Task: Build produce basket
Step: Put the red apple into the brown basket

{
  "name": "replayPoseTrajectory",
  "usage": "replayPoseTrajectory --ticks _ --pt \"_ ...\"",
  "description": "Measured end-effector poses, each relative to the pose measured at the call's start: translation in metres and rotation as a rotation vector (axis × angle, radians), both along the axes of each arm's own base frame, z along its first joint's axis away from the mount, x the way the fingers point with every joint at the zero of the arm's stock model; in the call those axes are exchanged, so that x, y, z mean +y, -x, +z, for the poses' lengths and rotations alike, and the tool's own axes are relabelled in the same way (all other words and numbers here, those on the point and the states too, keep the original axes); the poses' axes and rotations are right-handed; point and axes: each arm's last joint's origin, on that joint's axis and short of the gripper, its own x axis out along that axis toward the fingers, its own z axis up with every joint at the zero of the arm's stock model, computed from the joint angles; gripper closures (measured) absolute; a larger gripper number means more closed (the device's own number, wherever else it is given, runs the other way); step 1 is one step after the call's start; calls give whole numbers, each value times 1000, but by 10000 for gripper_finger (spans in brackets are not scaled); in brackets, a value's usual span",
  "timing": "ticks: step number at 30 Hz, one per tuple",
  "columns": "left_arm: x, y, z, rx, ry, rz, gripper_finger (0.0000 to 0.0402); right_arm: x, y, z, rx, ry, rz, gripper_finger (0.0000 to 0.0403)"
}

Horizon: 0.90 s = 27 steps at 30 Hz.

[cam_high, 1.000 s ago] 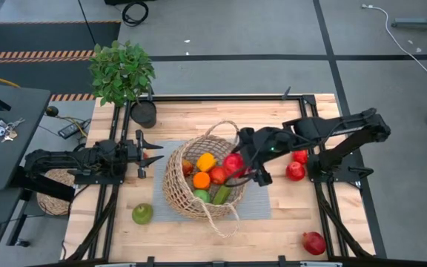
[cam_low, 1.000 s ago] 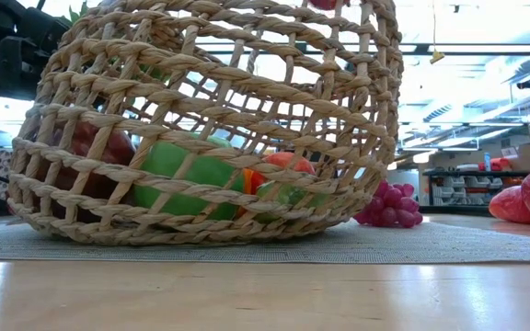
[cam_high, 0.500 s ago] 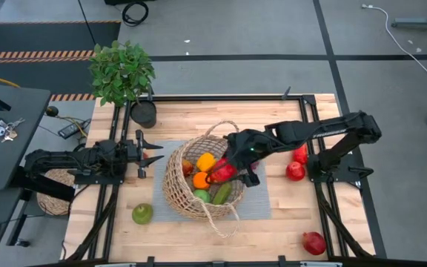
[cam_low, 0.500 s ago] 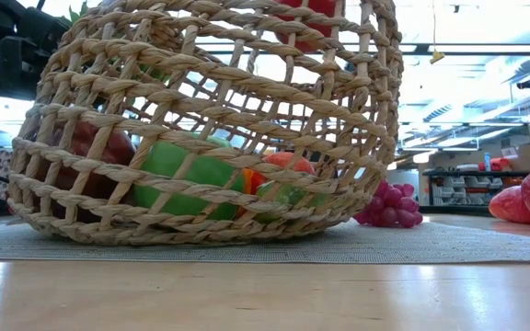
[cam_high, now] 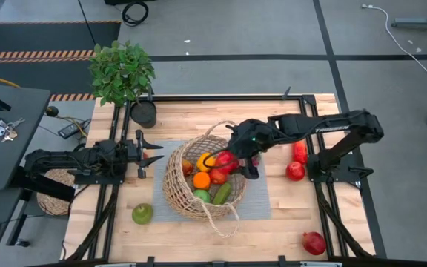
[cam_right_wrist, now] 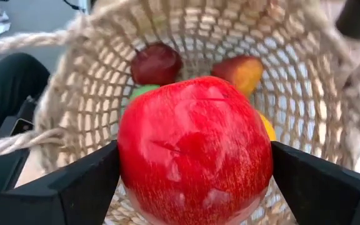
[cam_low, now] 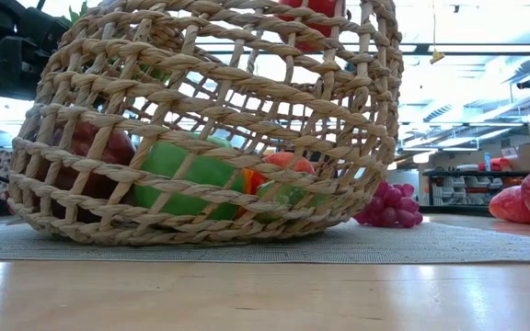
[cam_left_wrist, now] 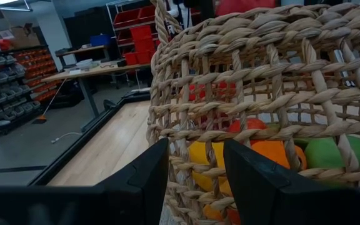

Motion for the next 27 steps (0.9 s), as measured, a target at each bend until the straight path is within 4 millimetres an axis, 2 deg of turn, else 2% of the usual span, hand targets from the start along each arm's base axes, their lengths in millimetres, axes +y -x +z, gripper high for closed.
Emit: replayPoseTrajectory --ticks 6,11,15,20,24,27 --pt "0 0 0 -1 0 0 241 -7 -3 -1 -18 186 -128 3" --pt "0 0 0 0 0 0 241 -1 -1 -10 63 123 -33 3" --pt "0 0 0 0 0 0 241 0 1 -8 58 195 -59 3" --pt "0 0 0 0 0 0 241 5 5 -11 103 82 67 3" --pt "0 0 0 0 0 0 241 3 5 -10 92 202 -73 3" --pt "0 0 0 0 0 0 241 6 10 -12 142 125 24 3"
